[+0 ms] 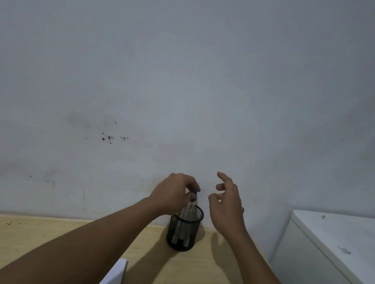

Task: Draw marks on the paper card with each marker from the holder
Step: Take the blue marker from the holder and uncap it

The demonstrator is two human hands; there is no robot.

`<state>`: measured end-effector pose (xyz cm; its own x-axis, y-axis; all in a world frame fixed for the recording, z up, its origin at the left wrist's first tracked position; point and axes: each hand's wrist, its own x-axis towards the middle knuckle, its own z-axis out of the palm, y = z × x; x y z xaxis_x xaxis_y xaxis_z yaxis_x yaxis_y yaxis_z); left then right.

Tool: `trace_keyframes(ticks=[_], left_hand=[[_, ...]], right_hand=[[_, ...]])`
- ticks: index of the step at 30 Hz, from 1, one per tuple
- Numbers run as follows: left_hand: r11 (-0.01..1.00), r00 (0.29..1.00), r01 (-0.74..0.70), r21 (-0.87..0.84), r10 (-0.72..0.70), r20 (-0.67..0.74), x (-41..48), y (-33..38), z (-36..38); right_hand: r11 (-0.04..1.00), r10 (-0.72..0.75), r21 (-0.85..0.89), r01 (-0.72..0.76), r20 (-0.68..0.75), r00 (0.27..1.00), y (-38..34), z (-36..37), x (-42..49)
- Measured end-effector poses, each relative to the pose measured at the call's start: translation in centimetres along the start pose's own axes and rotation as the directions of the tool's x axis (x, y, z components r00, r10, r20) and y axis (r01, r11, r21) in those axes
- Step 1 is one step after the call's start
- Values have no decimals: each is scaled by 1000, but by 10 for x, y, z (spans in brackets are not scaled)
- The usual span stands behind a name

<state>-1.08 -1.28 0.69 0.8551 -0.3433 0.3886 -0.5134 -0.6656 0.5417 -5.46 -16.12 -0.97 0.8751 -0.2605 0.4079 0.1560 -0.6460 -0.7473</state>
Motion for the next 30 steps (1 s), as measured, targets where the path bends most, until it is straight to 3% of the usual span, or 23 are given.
trace_keyframes(ticks=[3, 6, 10, 12, 14, 16, 17, 22, 26, 30], left_hand=[[994, 991, -8, -110, -7, -137, -7, 17, -31], [966, 964, -35, -256, -36, -265, -19, 37, -74], [803, 920, -44, -594, -200, -338, -49, 56, -131], [745, 902, -24, -667, -272, -336, -71, 60, -153], [717, 900, -6, -697, -300, -317, -96, 60, -168], [713, 906, 5, -701, -300, -298, -118, 59, -175], [719, 909, 12, -695, -298, -292, -129, 58, -176], [762, 921, -7, -648, -247, -300, -174, 56, -173], [915, 948, 11, -403, -138, -287, -193, 46, -168], [961, 952, -15, -275, -71, -299, -201, 37, -164]], right_hand=[[997, -22, 77, 23, -10, 1000, -22, -20, -9], [976, -38, 218, 19, 85, 996, -52, -39, -23], [925, -54, 377, -40, 234, 971, -89, -52, -46], [800, -14, 592, -96, 178, 984, -108, -54, -56], [601, 68, 784, -157, 145, 987, -129, -57, -66], [398, 97, 892, -213, 190, 977, -149, -55, -77], [350, 82, 907, -235, 221, 972, -157, -52, -83], [534, -33, 814, -230, 291, 956, -184, -34, -123], [470, -29, 840, -270, 321, 947, -186, -24, -142], [415, -53, 864, -284, 335, 941, -186, -16, -152]])
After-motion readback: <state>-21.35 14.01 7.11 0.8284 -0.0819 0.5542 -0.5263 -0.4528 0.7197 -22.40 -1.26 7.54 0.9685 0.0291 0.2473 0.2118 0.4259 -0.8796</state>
